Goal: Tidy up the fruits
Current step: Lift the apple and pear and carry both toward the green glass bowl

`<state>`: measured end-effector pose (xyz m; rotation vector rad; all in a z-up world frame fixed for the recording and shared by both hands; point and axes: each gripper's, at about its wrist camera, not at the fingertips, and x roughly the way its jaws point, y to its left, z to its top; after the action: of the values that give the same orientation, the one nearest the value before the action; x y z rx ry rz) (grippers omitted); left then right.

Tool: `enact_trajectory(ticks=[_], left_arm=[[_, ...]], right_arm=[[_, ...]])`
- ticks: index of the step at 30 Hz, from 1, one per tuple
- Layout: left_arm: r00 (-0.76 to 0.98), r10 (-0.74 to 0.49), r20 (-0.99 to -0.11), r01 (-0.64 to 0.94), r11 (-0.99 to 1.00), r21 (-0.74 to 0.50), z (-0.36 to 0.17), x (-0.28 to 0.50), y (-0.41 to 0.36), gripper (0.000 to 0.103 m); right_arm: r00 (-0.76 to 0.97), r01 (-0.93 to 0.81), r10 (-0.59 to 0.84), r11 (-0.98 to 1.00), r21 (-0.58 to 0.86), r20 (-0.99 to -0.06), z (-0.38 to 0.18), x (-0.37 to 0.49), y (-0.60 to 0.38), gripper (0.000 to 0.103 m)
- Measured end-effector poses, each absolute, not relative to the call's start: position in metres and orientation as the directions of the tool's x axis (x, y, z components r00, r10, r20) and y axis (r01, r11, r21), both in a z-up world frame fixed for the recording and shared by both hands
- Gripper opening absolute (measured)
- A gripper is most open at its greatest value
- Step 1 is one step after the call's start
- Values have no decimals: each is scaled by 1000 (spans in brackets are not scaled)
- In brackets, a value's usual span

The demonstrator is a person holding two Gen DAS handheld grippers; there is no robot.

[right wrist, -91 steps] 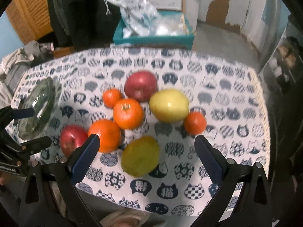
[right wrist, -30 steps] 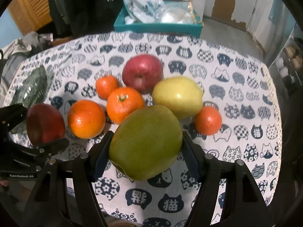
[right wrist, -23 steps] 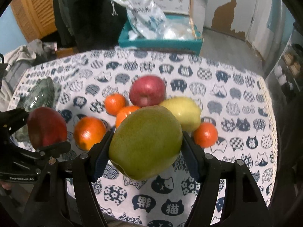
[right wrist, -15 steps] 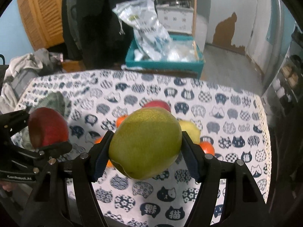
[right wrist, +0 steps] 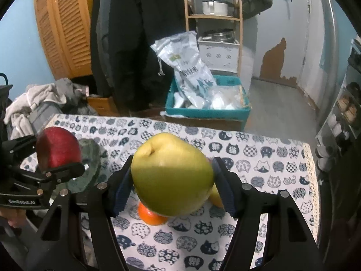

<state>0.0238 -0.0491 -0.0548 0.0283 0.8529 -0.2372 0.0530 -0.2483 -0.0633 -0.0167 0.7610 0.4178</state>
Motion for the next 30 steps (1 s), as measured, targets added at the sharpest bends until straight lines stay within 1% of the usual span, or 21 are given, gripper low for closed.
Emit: enact_trajectory(ticks=[5, 11, 14, 22, 30], left_arm=[[620, -196, -759, 198, 976, -90, -60, 24, -39, 77], [600, -171, -782, 166, 982, -87, -73, 27, -28, 77], [602, -163, -782, 154, 984, -86, -74, 28, -23, 77], [624, -143, -768, 117, 989, -88, -67, 24, -5, 77], [622, -111, -775, 46, 993, -105, -72, 21, 30, 77]], right_arm=[[634, -394, 384, 907, 146, -671, -63, 55, -238, 66], [581, -402, 362, 906, 129, -729, -94, 62, -227, 66], [571, -408, 356, 905, 120, -740, -101, 63, -224, 66], [577, -432, 380, 893, 124, -723, -90, 64, -210, 66], [555, -496, 425, 859, 125, -715, -80, 68, -166, 66]])
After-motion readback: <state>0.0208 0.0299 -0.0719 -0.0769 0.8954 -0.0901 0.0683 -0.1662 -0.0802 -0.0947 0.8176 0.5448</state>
